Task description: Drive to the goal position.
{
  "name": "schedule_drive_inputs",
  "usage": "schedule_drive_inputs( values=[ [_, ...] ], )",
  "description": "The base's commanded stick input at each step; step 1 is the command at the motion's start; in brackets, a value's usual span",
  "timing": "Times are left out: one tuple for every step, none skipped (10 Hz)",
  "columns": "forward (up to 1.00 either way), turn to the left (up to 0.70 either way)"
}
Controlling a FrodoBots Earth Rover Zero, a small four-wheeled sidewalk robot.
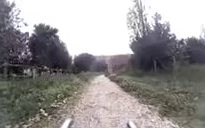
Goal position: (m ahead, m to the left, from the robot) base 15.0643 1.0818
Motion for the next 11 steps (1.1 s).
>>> schedule_drive_inputs(
  values=[
    [0.70, 0.00],
    [0.70, 0.00],
    [0.70, 0.00],
    [0.70, 0.00],
    [0.70, 0.00],
    [0.70, 0.00],
    [0.70, 0.00],
    [0.70, 0.00],
    [0.70, 0.00],
    [0.70, 0.00],
    [0.70, 0.00]
  ],
)
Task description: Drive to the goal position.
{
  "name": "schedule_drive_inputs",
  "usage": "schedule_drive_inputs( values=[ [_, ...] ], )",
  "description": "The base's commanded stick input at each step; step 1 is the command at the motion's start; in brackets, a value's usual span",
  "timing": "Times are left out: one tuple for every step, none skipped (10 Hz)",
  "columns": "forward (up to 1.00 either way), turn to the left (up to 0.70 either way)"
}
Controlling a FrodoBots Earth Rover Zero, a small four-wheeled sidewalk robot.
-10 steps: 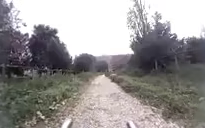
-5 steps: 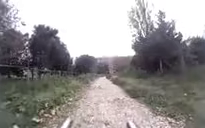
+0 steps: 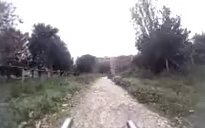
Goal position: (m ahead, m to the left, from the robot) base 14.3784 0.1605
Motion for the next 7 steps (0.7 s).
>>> schedule_drive_inputs(
  values=[
    [0.70, 0.00],
    [0.70, 0.00],
    [0.70, 0.00],
    [0.70, 0.00],
    [0.70, 0.00],
    [0.70, 0.00],
    [0.70, 0.00]
  ],
)
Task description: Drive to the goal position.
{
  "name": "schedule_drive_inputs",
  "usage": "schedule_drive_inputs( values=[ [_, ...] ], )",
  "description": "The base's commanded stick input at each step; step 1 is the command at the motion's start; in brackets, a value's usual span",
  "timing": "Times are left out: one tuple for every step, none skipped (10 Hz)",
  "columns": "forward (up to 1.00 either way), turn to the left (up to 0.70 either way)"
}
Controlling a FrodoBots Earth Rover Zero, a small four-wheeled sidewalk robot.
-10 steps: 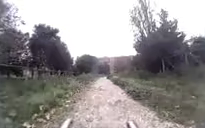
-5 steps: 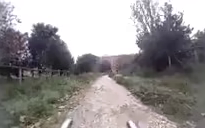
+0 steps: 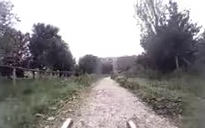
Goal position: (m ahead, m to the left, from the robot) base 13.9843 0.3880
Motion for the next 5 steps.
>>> schedule_drive_inputs(
  values=[
    [0.70, 0.00],
    [0.70, 0.00],
    [0.70, 0.00],
    [0.70, 0.00],
    [0.70, 0.00]
  ],
)
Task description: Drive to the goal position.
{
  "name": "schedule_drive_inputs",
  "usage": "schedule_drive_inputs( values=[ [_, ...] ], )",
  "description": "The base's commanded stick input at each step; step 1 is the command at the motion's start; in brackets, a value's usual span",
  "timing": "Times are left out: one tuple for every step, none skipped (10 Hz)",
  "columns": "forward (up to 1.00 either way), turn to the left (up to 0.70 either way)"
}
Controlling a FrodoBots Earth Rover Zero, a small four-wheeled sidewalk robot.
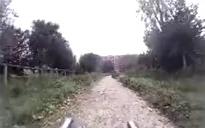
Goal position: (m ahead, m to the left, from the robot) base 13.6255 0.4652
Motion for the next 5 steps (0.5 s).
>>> schedule_drive_inputs(
  values=[
    [0.70, 0.00],
    [0.70, 0.00],
    [0.70, -0.33],
    [0.70, -0.20],
    [0.70, 0.00]
  ],
)
